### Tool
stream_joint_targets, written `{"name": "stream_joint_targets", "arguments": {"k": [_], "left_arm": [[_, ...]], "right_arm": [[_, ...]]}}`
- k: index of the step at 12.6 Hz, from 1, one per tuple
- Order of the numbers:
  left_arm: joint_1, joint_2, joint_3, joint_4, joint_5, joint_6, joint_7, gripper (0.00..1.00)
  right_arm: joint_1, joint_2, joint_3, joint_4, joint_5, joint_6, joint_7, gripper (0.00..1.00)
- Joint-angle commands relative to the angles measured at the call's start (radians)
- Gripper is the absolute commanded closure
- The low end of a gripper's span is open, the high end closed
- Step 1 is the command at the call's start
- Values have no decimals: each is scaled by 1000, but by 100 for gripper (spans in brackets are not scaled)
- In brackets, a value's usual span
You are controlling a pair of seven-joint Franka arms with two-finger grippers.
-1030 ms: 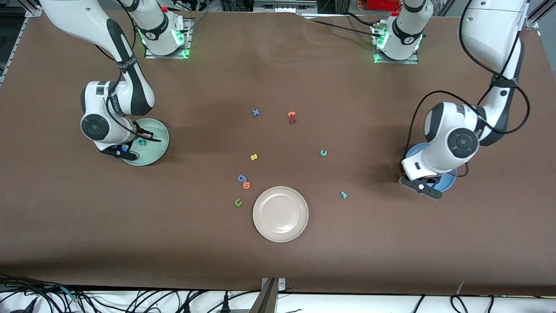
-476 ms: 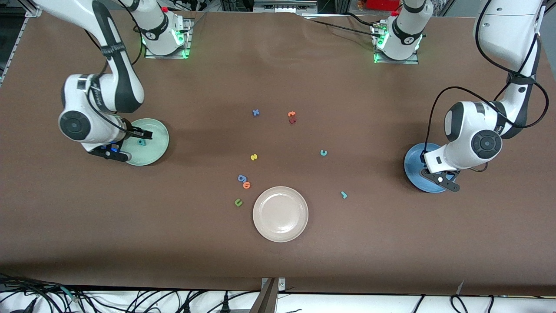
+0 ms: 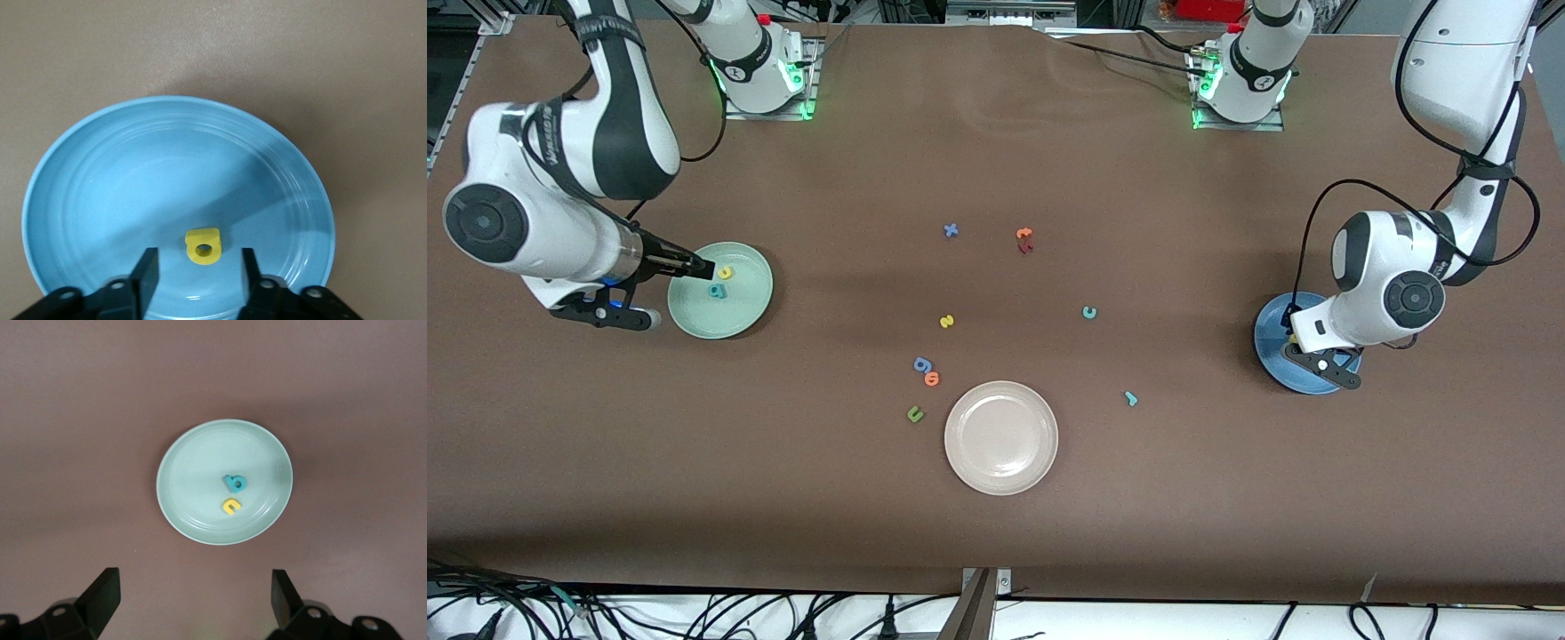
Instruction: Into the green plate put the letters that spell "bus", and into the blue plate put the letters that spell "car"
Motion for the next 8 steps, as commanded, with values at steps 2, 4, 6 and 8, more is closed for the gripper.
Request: {"name": "stream_joint_targets", "arguments": {"k": [2,4,6,8], "left_arm": [[-39,-20,-6,33,-124,0,0,29],[-97,-21,-6,54,-200,0,-99,29],[-148,-20,-36,83,-217,0,-270,29],[-197,-17,-55,111,-218,0,-473,29]], "right_arm": [[3,-67,36,9,15,-50,-32,0],[4,-67,50,10,16,-50,-20,0],[4,-67,87,9,30,-53,51,0],[4,-67,142,10,30,-43,108,0]]}}
